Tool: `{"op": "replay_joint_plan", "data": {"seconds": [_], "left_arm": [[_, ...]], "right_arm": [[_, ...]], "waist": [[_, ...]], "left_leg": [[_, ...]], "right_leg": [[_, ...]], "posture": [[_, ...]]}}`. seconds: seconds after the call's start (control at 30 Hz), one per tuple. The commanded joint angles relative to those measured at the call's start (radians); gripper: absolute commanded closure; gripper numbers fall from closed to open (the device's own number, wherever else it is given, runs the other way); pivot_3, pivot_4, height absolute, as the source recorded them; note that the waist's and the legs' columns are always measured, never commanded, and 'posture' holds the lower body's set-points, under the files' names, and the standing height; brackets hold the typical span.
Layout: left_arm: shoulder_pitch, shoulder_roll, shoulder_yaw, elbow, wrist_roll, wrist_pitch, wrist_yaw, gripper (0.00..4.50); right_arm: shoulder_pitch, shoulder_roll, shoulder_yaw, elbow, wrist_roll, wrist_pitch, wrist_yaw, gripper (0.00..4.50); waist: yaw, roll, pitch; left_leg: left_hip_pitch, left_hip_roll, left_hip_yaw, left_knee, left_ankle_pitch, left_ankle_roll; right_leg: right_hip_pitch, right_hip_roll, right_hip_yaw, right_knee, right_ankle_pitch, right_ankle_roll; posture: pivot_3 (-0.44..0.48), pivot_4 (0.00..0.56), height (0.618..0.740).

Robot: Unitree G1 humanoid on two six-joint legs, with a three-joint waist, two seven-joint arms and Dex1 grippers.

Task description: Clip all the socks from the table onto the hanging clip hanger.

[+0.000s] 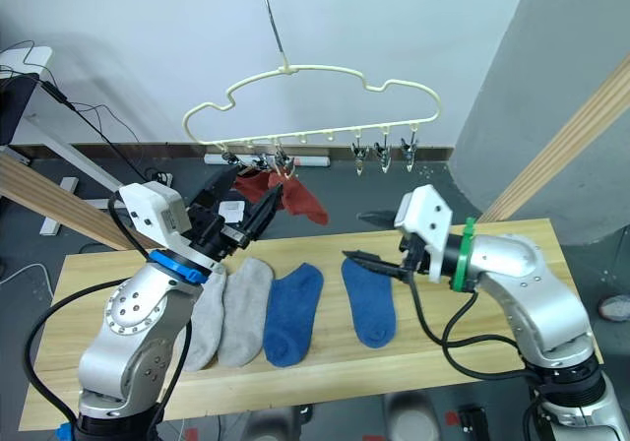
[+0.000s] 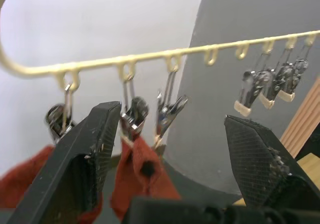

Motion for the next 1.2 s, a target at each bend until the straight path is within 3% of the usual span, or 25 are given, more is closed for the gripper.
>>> {"op": "replay_joint_plan", "data": {"seconds": [0.03, 0.37, 0.47, 0.6, 1.2], "left_arm": [[0.017, -0.028, -0.037, -0.005, 0.053, -0.063, -0.002, 0.85], [0.021, -0.112, -0.058, 0.053, 0.125, -0.129, 0.021, 0.85], [0.02, -0.133, -0.054, 0.066, 0.133, -0.143, 0.027, 1.46], [0.0, -0.144, -0.05, 0.094, 0.182, -0.149, 0.054, 2.71], [-0.125, -0.201, -0.039, 0.224, 0.223, -0.159, 0.081, 2.71]], "right_arm": [[-0.025, -0.043, -0.1, -0.035, 0.1, 0.019, 0.018, 1.5], [-0.017, -0.118, -0.121, -0.038, 0.171, 0.046, 0.004, 1.5], [-0.016, -0.123, -0.118, -0.039, 0.178, 0.046, -0.003, 1.5], [-0.015, -0.13, -0.114, -0.039, 0.183, 0.048, -0.011, 1.5], [-0.02, -0.145, -0.112, -0.046, 0.216, 0.06, -0.044, 1.5]], "waist": [[-0.001, 0.0, 0.0], [-0.001, 0.0, 0.0], [-0.002, 0.0, 0.0], [-0.002, 0.0, 0.0], [-0.005, 0.0, 0.0]], "left_leg": [[0.0, 0.0, 0.0, 0.0, 0.0, 0.0], [-0.001, 0.0, 0.0, 0.0, 0.0, 0.0], [-0.001, 0.0, 0.0, 0.0, 0.0, 0.0], [-0.001, 0.0, 0.0, 0.0, 0.0, 0.0], [-0.001, 0.0, 0.0, 0.001, 0.0, 0.0]], "right_leg": [[0.0, 0.0, 0.0, 0.0, 0.0, 0.0], [0.0, 0.0, 0.0, -0.001, 0.0, 0.0], [0.0, 0.0, 0.0, -0.001, 0.0, 0.0], [0.0, 0.0, 0.0, -0.001, 0.0, 0.0], [0.0, 0.0, -0.001, 0.0, 0.0, 0.0]], "posture": [[-0.234, 0.349, 0.737], [-0.25, 0.347, 0.737], [-0.256, 0.346, 0.737], [-0.258, 0.348, 0.737], [-0.277, 0.35, 0.737]]}}
